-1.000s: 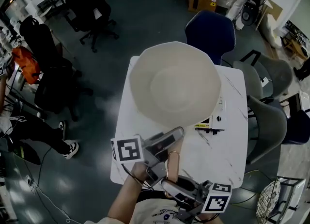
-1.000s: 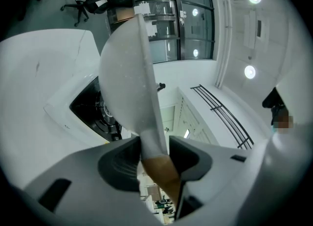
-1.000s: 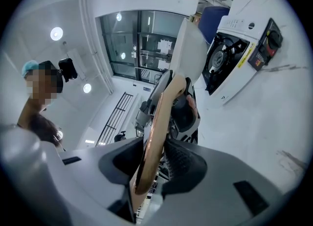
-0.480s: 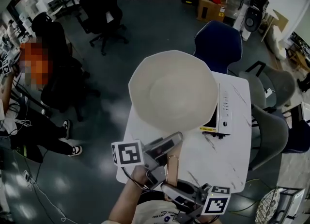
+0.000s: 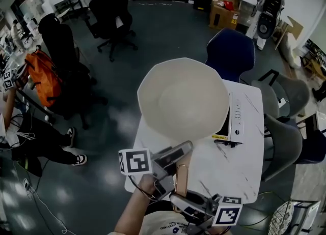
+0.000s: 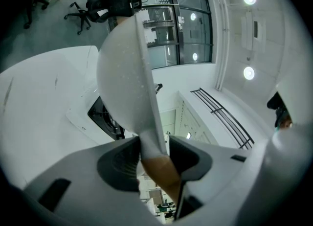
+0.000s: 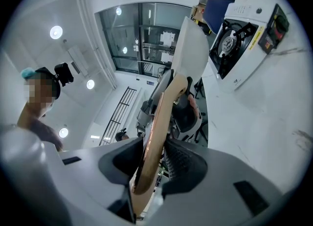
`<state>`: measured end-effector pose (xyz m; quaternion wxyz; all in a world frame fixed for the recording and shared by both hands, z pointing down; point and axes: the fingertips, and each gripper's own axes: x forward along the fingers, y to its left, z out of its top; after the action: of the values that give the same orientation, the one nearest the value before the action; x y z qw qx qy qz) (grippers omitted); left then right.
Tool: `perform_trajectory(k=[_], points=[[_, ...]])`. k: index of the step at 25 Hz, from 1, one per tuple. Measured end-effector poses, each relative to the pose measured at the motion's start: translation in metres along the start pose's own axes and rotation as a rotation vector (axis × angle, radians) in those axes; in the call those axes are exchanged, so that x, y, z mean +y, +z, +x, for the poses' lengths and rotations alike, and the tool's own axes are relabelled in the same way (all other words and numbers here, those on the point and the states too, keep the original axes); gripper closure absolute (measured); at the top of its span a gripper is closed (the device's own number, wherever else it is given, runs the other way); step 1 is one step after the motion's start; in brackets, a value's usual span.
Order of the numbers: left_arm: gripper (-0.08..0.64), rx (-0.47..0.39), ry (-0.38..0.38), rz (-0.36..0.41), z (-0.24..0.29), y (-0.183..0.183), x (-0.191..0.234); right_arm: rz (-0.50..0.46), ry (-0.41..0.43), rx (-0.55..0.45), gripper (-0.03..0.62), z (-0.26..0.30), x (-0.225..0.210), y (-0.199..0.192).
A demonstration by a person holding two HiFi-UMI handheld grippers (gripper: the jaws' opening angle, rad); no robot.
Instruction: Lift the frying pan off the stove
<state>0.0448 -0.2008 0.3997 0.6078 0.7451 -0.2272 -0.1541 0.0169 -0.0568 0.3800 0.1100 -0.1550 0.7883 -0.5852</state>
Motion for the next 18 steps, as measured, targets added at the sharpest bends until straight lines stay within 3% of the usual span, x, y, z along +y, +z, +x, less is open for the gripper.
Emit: perform_trajectory(k=[7, 14, 18], points=[[0.382, 0.014, 0.001, 0.039, -0.0024, -0.0007, -0.0022, -0.004, -0.002, -0.012, 0.451, 0.0013, 0.0036, -0.0031], [0.382, 0.015, -0.001, -0.015, -0.0036, -0.0049, -0.004, -0.004, -0.002, -0.021, 0.449, 0.0008, 0.0067, -0.0048], [0.382, 0.025, -0.005, 0.017, -0.005, -0.0037, -0.0025, -0.005, -0.002, -0.028, 0.449, 0.0013, 0.007, -0.0055]])
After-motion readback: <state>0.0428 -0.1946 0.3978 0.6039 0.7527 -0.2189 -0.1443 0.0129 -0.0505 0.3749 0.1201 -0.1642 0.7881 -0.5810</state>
